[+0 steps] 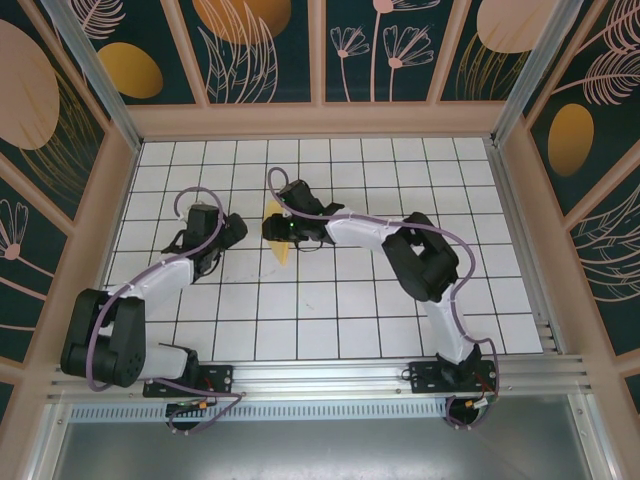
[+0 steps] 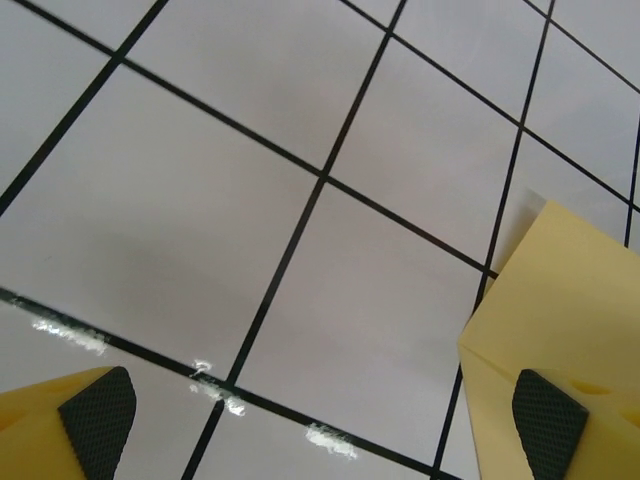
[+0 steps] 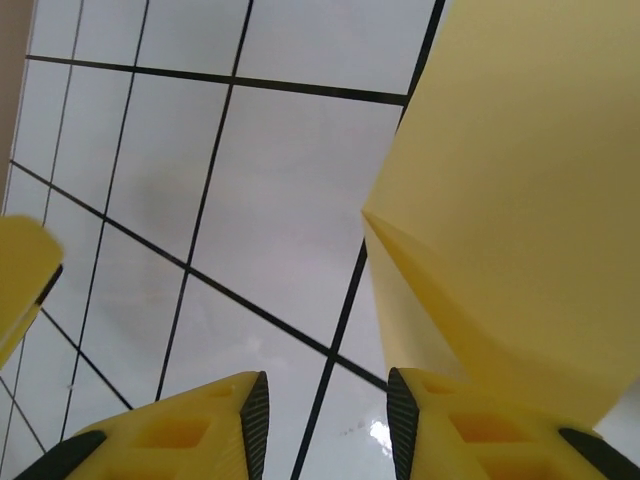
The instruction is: Fold a paper plane with a square sheet of paper (pick it up from the middle)
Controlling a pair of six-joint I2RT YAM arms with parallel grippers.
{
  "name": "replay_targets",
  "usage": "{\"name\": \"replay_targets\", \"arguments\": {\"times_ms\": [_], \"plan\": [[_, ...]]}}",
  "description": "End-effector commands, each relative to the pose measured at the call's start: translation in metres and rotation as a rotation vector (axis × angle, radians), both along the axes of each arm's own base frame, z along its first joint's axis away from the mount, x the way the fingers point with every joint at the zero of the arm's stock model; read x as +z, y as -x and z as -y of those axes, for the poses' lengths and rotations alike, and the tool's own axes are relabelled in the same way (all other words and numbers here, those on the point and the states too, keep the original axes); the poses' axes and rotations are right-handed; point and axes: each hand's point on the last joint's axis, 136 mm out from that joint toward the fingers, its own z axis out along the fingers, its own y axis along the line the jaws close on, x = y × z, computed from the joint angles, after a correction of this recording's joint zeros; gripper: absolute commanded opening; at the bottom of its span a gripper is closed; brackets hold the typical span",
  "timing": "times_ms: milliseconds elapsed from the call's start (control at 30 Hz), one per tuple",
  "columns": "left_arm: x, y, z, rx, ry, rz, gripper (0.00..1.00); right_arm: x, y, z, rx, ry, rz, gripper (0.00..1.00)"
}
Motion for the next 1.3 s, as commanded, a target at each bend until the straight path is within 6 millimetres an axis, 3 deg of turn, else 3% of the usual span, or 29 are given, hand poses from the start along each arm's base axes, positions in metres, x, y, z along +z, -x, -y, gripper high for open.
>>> {"name": "replay_targets", "arguments": {"times_ms": [0, 267, 500, 633, 767, 900, 1000, 1133, 1267], "plan": [[0.005, 0.0, 0.002, 0.013, 0.061, 0.04, 0.99, -0.014, -0.005, 0.003, -0.014, 0.041, -0.033, 0.37], [0.006, 0.0, 0.018, -0.05, 0.133, 0.042, 0.99, -0.048, 0.004, 0.026, 0.079, 0.162, -0.052, 0.36], [0.016, 0.0, 0.03, -0.108, 0.178, 0.063, 0.98, -0.062, 0.045, 0.069, 0.371, 0.253, -0.027, 0.37], [0.019, 0.001, 0.035, -0.133, 0.195, 0.07, 0.98, -0.05, 0.064, 0.087, 0.478, 0.258, 0.01, 0.39], [0.019, 0.002, 0.038, -0.149, 0.207, 0.073, 0.99, -0.012, 0.052, 0.079, 0.379, 0.198, 0.09, 0.41], [0.018, 0.004, 0.042, -0.164, 0.223, 0.07, 0.99, 0.028, 0.027, 0.088, 0.083, 0.104, 0.152, 0.41], [0.017, 0.007, 0.046, -0.175, 0.259, 0.077, 0.98, 0.025, 0.026, 0.095, -0.04, 0.059, 0.09, 0.38], [0.014, 0.012, 0.051, -0.166, 0.319, 0.062, 0.98, 0.0, 0.035, 0.083, 0.002, 0.049, -0.013, 0.33], [0.013, 0.016, 0.056, -0.18, 0.355, 0.059, 0.98, -0.003, 0.034, 0.08, 0.0, 0.035, -0.024, 0.32]]}}
